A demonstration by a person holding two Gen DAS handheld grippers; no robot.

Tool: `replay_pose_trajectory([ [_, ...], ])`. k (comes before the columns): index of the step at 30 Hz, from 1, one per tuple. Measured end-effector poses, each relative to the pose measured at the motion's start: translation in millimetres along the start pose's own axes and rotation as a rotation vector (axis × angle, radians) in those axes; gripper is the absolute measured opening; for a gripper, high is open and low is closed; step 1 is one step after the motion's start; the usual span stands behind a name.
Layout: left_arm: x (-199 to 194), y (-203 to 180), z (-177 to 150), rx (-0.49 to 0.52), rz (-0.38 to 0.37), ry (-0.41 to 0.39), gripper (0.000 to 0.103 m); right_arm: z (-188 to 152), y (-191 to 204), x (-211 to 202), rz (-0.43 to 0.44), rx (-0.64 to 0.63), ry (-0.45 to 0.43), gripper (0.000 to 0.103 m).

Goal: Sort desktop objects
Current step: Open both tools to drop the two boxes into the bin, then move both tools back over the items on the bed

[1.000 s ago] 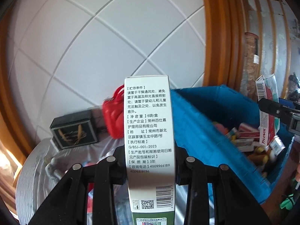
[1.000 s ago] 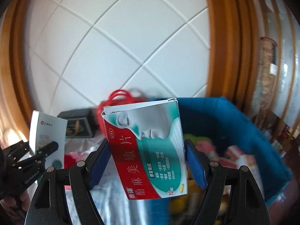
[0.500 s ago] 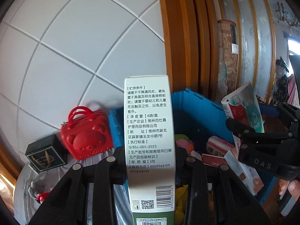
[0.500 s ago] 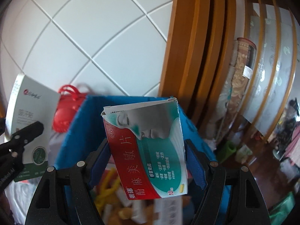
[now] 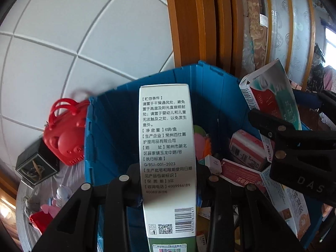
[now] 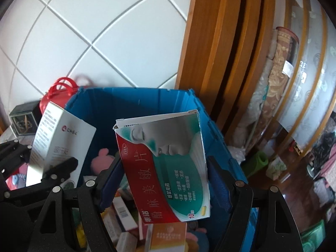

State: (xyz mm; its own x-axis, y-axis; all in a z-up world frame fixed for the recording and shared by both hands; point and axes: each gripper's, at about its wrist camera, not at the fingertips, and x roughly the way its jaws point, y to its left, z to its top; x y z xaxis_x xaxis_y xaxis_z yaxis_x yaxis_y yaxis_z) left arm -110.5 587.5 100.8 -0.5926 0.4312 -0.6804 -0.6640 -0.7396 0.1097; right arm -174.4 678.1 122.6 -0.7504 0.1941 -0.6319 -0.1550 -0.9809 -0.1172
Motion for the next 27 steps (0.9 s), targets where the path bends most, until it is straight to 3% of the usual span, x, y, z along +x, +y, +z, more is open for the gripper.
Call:
replay_pose_trajectory([
  [5,8.2,3.2,0.5,-0.003,0.014,0.02,0.036,0.1,2.8,10.4,-0.013,-0.019,0.017,0.078],
  [9,5.3,1.6,-1.1,0.004,0.008,0.004,0.058,1.3,3.1,16.0,-0.028,-0.019,0.024,0.08],
  [18,-9.6,7.4,-9.0,0.007,-0.009,-0.017,0.058,-0.2,3.1,6.2,-0.032,-0.019,0.016,0.103],
  [27,-47.0,23.0,-21.5,-0.029,-0.035,-0.059,0.058,-6.4,2.5,-33.9,-0.013,-0.015,0.006,0.103],
])
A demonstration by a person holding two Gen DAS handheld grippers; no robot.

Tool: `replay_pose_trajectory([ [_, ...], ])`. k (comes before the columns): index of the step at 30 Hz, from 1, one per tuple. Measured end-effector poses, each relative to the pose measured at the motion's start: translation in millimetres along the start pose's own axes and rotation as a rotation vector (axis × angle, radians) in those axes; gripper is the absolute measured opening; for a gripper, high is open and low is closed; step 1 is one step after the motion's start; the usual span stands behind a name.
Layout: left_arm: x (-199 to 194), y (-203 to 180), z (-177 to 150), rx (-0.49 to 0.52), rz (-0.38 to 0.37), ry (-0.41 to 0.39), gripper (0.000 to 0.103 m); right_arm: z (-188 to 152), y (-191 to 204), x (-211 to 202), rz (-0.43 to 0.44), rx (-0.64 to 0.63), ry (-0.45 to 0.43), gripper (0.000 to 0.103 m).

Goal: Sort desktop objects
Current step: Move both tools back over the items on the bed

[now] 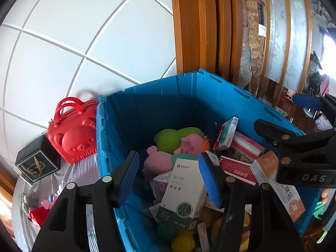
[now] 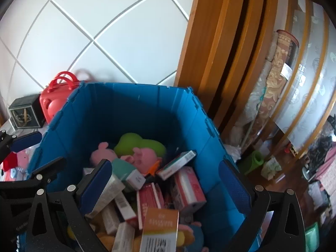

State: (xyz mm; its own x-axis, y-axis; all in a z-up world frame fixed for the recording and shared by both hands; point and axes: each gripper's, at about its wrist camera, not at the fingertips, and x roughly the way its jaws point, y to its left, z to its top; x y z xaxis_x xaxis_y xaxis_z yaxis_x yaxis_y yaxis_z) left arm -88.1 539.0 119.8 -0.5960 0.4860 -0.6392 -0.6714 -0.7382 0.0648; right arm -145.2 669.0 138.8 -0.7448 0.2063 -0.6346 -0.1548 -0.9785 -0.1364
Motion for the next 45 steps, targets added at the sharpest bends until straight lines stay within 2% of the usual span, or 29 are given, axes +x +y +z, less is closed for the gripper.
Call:
replay_pose_trajectory([
  [8,-50.8,19.3,-28.6,-0.041,0.012,-0.068,0.059,-31.0,7.2,-58.8,0.091,0.035,-0.06,0.103],
  [12,-78.1,39.7,-54.9,-0.064,0.037,-0.095,0.059,-54.7,21.6,-81.7,0.163,0.055,-0.082,0.103],
  [14,-86.9,50.2,-67.1,-0.068,0.048,-0.101,0.059,-63.7,31.6,-88.8,0.17,0.064,-0.081,0.103],
  [19,-107.4,94.6,-105.3,-0.112,0.112,-0.106,0.059,-74.5,67.5,-110.4,0.212,0.057,-0.108,0.103],
  [24,-123.7,153.0,-147.5,-0.185,0.198,-0.083,0.059,-73.0,119.4,-132.2,0.266,0.042,-0.156,0.103],
  [27,-132.1,189.5,-169.4,-0.222,0.224,-0.058,0.059,-67.4,156.8,-138.4,0.309,0.023,-0.164,0.103],
  [35,-140.0,298.4,-225.8,-0.356,0.289,0.017,0.059,-50.3,259.3,-129.1,0.407,-0.012,-0.14,0.103],
  [39,-134.7,357.6,-257.7,-0.432,0.332,0.07,0.059,-46.0,300.5,-104.7,0.416,-0.015,-0.093,0.103],
  [45,-116.9,438.4,-296.3,-0.543,0.378,0.137,0.059,-40.6,347.9,-47.6,0.403,0.0,0.024,0.103],
])
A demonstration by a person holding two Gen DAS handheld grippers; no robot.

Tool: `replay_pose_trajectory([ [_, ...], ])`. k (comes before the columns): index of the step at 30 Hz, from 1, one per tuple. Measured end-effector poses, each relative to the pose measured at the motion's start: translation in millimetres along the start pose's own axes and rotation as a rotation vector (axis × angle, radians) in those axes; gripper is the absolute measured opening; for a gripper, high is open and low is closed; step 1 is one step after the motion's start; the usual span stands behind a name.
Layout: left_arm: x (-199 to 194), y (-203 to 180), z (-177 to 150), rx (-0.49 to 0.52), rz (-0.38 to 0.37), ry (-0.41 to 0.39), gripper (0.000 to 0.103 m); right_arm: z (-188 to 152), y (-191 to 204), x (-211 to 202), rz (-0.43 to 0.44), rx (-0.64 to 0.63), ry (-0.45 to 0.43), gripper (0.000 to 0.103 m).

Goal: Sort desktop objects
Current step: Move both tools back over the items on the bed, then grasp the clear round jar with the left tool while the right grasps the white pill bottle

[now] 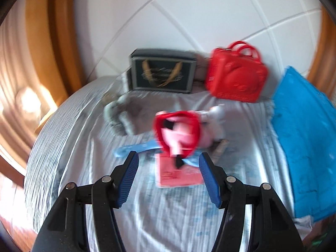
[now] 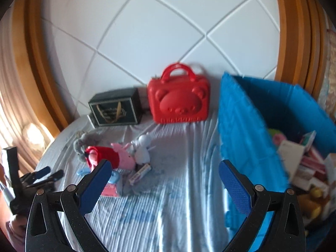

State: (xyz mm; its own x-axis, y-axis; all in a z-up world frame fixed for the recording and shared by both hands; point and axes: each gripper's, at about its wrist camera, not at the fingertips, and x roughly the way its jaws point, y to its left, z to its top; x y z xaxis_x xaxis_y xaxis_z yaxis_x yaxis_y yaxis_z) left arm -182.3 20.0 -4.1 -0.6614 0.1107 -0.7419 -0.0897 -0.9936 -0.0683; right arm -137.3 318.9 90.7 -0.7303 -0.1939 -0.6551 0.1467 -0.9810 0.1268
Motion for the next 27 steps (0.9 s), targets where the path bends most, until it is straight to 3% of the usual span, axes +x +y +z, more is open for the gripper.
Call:
replay_pose_trajectory([
  [7,73.4,81.7,28.7,-0.104,0.086,0.064,0.059,15.8,14.6,92.0,-0.037,0.016,0.126,0.103],
  [13,142.0,150.3,86.1,-0.178,0.149,0.078,0.059,22.1,21.7,170.8,-0.033,0.025,0.227,0.103],
  [18,226.7,189.4,140.3,-0.227,0.114,0.142,0.059,23.0,23.6,230.4,-0.044,0.025,0.298,0.103],
  [27,353.6,182.5,178.7,-0.274,0.059,0.283,0.059,33.7,28.6,303.5,-0.062,0.014,0.358,0.103],
])
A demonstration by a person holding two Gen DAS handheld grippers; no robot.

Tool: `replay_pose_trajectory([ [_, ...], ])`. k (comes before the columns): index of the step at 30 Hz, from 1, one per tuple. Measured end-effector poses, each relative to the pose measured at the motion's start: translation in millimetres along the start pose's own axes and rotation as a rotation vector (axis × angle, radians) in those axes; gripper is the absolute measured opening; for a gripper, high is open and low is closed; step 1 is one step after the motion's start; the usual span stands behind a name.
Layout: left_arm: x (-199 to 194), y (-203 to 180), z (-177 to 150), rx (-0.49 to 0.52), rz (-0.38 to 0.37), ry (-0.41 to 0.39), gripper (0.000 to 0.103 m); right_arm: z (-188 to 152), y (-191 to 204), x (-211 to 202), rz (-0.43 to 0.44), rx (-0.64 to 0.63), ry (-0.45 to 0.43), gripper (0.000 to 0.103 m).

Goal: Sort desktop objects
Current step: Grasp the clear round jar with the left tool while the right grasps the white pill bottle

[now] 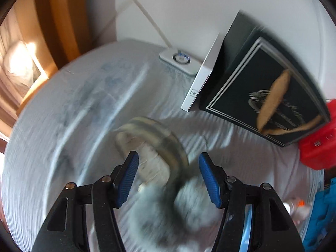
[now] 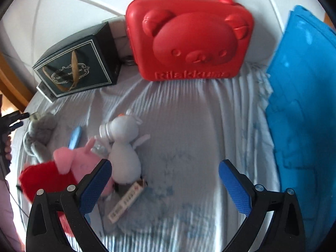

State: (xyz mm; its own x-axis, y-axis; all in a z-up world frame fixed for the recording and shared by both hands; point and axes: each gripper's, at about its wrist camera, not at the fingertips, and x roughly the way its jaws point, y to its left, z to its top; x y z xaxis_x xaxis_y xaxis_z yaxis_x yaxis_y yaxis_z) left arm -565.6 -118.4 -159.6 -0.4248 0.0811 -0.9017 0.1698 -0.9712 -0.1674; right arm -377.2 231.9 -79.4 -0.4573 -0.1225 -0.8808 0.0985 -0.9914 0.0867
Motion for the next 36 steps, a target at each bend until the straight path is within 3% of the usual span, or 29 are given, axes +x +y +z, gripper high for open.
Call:
replay_pose_trajectory([
  [4,32.7,-11.7,8.8,0.005,-0.011,0.037,0.057,27.9,26.1,14.7,0.049,-0.06,-0.023,0.103],
  [6,35.1,-18.0,7.0,0.057,0.014,0.012,0.019,40.5,40.1,20.7,0.09,-0.094,-0.032,0.103],
  [10,21.3,-24.4,-3.4,0.124,0.026,-0.027,0.018,62.3,75.0,49.1,0.151,-0.181,0.01,0.103],
  [12,2.5,-27.8,-8.2,0.168,0.064,-0.085,0.018,66.6,92.9,77.7,0.157,-0.226,0.091,0.101],
  [17,-50.1,-35.7,-22.8,0.211,0.07,-0.179,0.018,56.6,108.2,128.9,0.045,-0.305,0.213,0.1],
  [21,-82.2,-47.0,-40.0,0.246,0.06,-0.22,0.018,49.1,104.5,150.4,0.0,-0.332,0.257,0.103],
  [23,-90.8,-54.5,-48.7,0.269,0.044,-0.226,0.018,46.5,96.3,165.2,0.046,-0.281,0.312,0.096],
  [24,-93.4,-58.4,-52.0,0.279,0.033,-0.226,0.018,45.8,92.1,169.1,0.074,-0.255,0.316,0.085],
  [29,-114.1,-77.1,-75.1,0.345,0.016,-0.245,0.018,43.0,80.5,140.3,0.107,-0.207,0.217,0.083],
  [36,-166.9,-99.2,-112.7,0.381,-0.047,-0.306,0.018,31.2,74.2,41.0,0.118,-0.224,-0.005,0.083],
])
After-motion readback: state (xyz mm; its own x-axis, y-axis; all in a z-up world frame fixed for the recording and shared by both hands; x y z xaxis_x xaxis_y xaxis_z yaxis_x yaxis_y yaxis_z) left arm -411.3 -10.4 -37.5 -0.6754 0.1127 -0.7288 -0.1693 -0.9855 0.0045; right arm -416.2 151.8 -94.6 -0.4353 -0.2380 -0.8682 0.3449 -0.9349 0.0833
